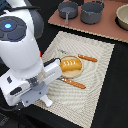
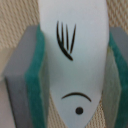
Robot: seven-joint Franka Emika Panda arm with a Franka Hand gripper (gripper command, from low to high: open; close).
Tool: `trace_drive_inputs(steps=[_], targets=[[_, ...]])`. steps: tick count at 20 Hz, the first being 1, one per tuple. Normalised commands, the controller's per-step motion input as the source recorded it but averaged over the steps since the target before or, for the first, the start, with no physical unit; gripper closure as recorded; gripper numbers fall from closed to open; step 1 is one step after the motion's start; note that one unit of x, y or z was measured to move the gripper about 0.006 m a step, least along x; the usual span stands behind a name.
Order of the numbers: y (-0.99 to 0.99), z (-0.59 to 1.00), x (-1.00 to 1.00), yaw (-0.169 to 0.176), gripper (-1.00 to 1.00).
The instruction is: Interact with the objects in diverse but meaningful ways.
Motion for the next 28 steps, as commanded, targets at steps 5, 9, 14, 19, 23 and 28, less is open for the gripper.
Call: trace_drive_inputs(steps=[5, 9, 14, 19, 23, 28], targets=[[0.53, 1.0, 0.0, 0.0, 1.0], [0.58, 0.99, -0.06, 0.0, 1.0], [0.57, 0.76, -0.22, 0.0, 1.0], [0.65, 0.2, -0.47, 0.0, 1.0], [0.72, -0.06, -0.66, 0.005, 1.0], [0.74, -0.22, -0.66, 0.001, 1.0]])
